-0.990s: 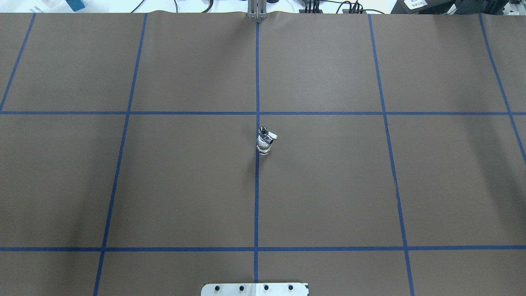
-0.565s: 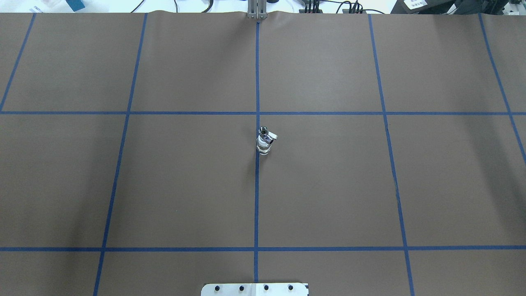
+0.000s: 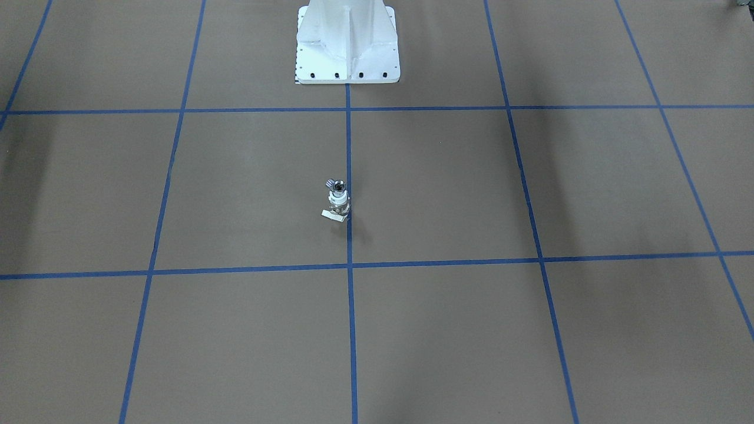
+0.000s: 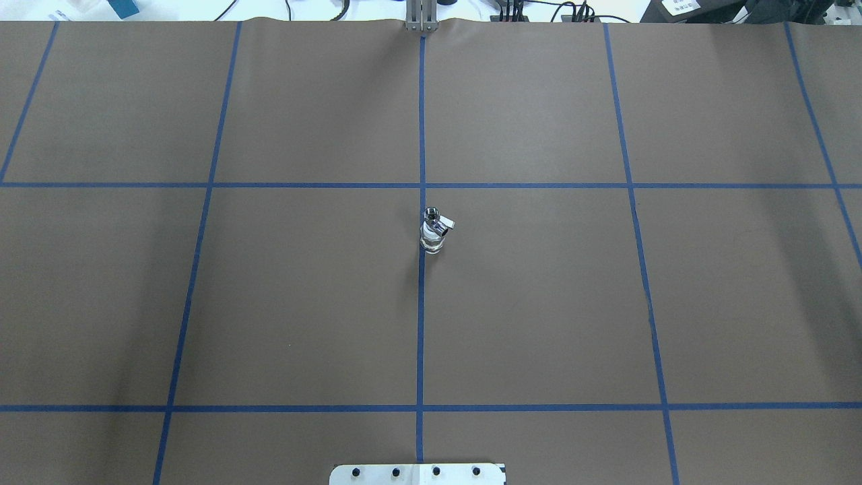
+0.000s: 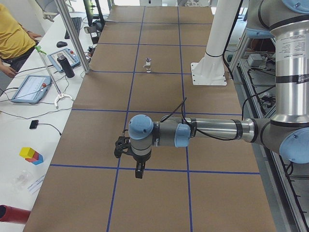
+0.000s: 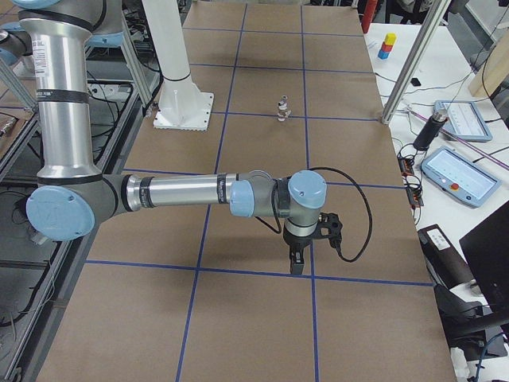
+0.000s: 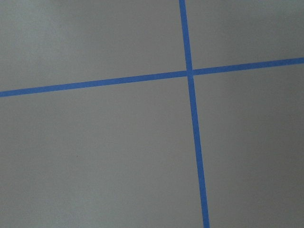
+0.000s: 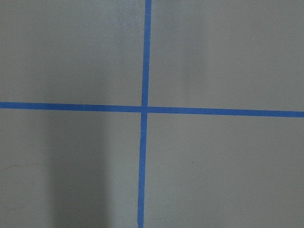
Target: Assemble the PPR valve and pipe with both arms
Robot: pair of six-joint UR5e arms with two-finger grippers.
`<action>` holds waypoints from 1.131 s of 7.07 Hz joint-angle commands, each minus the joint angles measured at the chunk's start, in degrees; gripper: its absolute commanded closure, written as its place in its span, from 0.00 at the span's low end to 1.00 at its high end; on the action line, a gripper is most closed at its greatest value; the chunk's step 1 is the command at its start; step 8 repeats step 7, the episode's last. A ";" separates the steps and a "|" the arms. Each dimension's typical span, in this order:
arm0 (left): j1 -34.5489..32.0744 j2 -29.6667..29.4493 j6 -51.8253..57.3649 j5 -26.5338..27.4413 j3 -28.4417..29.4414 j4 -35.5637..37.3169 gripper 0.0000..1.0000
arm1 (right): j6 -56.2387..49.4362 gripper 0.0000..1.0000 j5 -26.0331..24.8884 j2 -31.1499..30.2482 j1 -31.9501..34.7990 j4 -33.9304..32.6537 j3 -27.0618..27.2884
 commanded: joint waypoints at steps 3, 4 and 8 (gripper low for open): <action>0.00 0.21 0.00 0.00 -0.01 0.04 0.00 | 0.48 0.00 -0.14 -0.13 -0.16 -0.07 -0.09; 0.08 0.30 0.00 0.00 -0.01 -0.05 0.00 | 0.49 0.00 -0.14 -0.13 -0.16 -0.07 -0.09; 0.08 0.30 0.00 0.00 -0.01 0.04 0.00 | 0.40 0.00 -0.23 -0.13 -0.24 -0.07 -0.62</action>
